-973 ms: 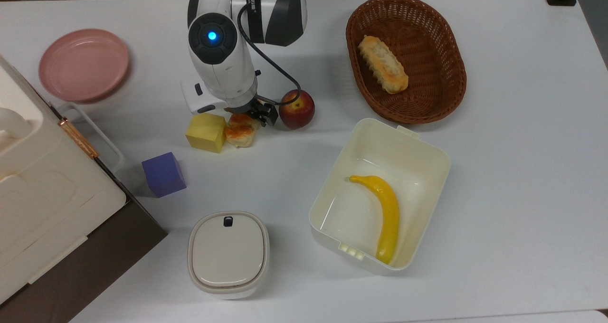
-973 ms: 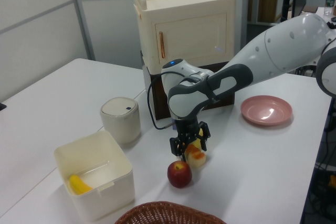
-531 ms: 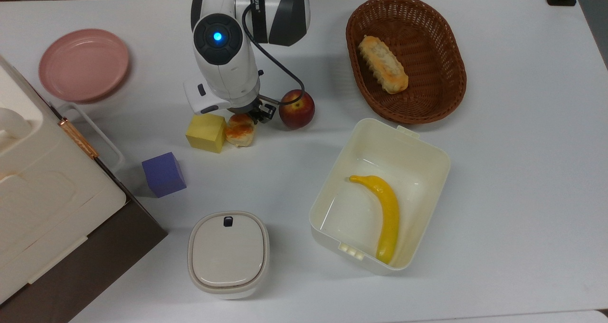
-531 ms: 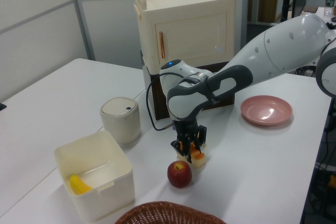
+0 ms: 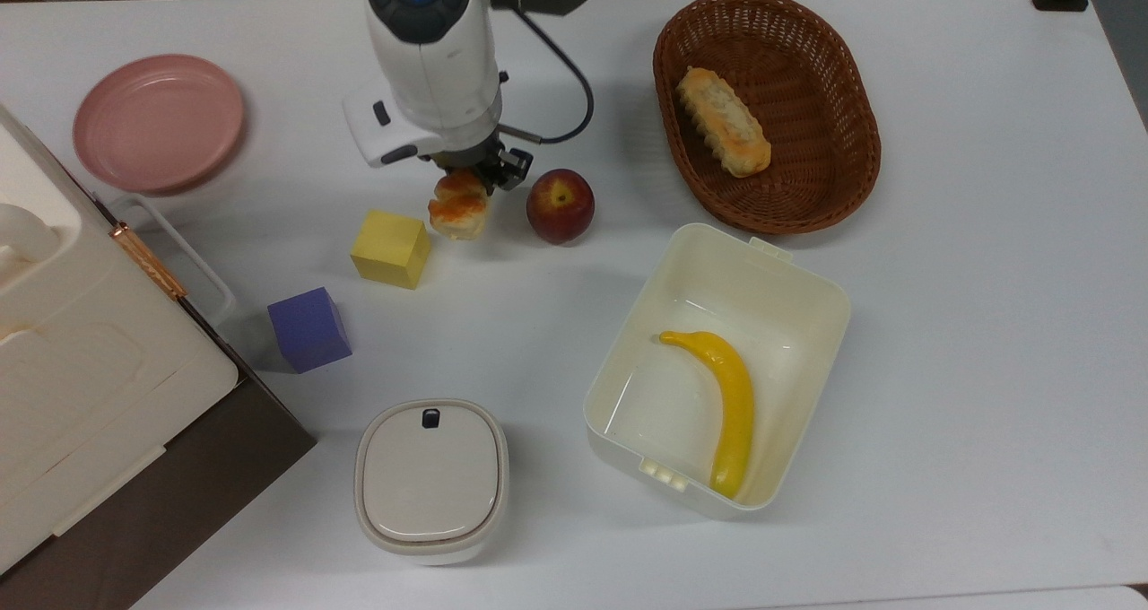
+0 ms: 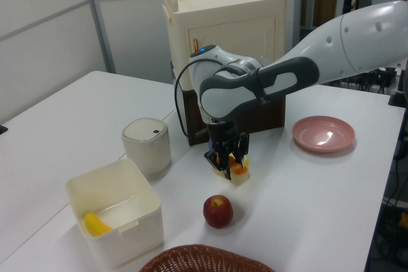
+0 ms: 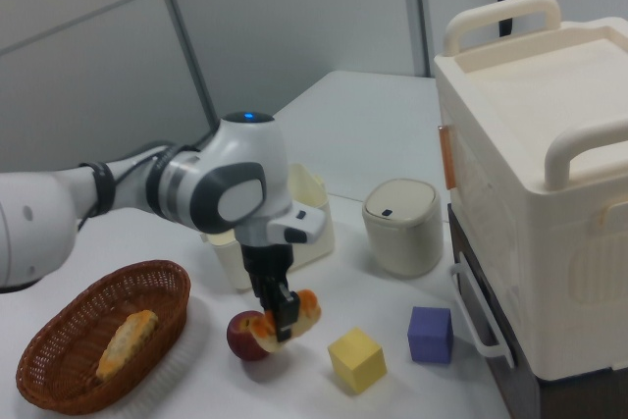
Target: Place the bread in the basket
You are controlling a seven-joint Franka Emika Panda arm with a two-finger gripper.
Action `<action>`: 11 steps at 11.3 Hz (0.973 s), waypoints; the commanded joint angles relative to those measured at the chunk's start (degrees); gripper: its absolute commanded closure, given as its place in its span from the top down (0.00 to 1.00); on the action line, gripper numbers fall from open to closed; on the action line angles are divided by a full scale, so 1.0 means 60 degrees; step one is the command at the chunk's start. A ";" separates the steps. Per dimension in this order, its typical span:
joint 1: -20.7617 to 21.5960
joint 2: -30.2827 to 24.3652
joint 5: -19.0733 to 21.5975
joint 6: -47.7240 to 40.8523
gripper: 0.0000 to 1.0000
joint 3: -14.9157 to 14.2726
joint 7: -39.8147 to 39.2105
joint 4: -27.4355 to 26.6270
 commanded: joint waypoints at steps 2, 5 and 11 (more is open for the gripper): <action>0.0098 -0.0852 0.0049 -0.1954 0.42 0.0960 -0.0005 0.0315; 0.0098 -0.0883 0.0326 -0.2208 0.43 0.2088 0.0609 0.0507; 0.0390 -0.0577 0.0371 -0.2794 0.59 0.3425 0.1080 0.0286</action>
